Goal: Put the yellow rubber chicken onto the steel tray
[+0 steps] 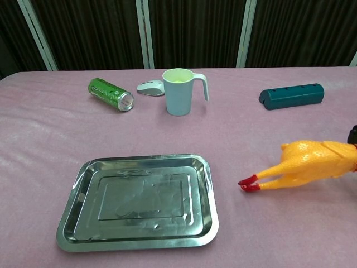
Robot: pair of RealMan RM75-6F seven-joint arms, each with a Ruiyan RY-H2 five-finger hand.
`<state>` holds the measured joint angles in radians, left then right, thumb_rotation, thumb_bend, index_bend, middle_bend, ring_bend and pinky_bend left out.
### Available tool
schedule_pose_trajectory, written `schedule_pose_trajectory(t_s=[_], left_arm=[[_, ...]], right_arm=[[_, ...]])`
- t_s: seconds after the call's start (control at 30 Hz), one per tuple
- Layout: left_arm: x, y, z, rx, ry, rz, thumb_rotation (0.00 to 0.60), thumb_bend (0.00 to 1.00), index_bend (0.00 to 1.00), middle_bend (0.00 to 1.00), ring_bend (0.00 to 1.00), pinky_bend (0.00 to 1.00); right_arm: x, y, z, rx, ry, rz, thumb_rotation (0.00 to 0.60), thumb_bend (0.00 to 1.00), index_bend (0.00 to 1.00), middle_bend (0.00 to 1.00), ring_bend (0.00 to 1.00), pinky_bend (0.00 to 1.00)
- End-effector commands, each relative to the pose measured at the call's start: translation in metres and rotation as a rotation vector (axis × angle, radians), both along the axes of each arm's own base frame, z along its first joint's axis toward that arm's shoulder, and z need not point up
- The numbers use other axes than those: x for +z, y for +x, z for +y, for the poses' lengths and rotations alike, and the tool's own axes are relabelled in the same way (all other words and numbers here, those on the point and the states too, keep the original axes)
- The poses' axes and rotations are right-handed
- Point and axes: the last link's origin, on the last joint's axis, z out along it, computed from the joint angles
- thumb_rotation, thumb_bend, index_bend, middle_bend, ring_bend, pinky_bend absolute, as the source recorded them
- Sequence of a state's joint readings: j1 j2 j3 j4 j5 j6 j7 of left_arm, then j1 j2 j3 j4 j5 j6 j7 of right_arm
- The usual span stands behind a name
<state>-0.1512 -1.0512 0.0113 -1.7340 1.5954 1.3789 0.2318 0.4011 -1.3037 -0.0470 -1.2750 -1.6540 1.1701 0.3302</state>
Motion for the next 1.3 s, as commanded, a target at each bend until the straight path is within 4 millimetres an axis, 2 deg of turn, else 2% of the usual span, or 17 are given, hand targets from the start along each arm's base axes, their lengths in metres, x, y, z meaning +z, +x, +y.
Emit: schedule_pose_trajectory(t_s=[0.03,0.23,0.47,0.63,0.77,1.03,1.2,1.3], left_arm=[[-0.010,0.010,0.005,-0.044,-0.044,-0.003,0.600,0.00,0.00,0.00,0.00,0.00],[-0.033,0.028,0.015,-0.125,-0.126,-0.010,0.600,0.00,0.00,0.00,0.00,0.00],[-0.047,0.067,0.031,-0.241,-0.194,-0.132,0.600,0.00,0.00,0.00,0.00,0.03],[-0.064,0.118,0.042,-0.374,-0.290,-0.192,0.600,0.04,0.03,0.03,0.00,0.14],[-0.071,0.145,0.049,-0.430,-0.289,-0.175,0.600,0.11,0.05,0.07,0.05,0.19],[-0.089,0.184,0.064,-0.438,-0.287,-0.146,0.600,0.11,0.11,0.14,0.14,0.29],[-0.095,0.200,0.072,-0.405,-0.265,-0.132,0.600,0.23,0.18,0.20,0.19,0.33],[-0.101,0.209,0.082,-0.370,-0.250,-0.105,0.600,0.25,0.19,0.21,0.20,0.34]], right_arm=[[0.005,0.008,-0.002,-0.023,0.052,-0.089,0.600,0.68,0.96,0.76,0.69,0.82],[0.011,0.018,-0.004,-0.059,0.121,-0.220,0.600,0.68,0.99,0.78,0.71,0.84],[0.011,0.039,-0.008,-0.041,0.163,-0.336,0.600,0.69,0.99,0.78,0.71,0.85],[-0.004,0.066,-0.016,-0.002,0.185,-0.352,0.600,0.70,0.99,0.78,0.71,0.85],[-0.015,0.079,-0.021,-0.002,0.201,-0.349,0.600,0.71,0.99,0.78,0.71,0.85],[-0.038,0.104,-0.033,-0.004,0.220,-0.335,0.600,0.72,0.99,0.78,0.71,0.85],[-0.044,0.117,-0.039,0.007,0.217,-0.333,0.600,0.73,0.99,0.78,0.71,0.85],[-0.047,0.125,-0.042,0.019,0.204,-0.331,0.600,0.74,0.99,0.78,0.71,0.85]])
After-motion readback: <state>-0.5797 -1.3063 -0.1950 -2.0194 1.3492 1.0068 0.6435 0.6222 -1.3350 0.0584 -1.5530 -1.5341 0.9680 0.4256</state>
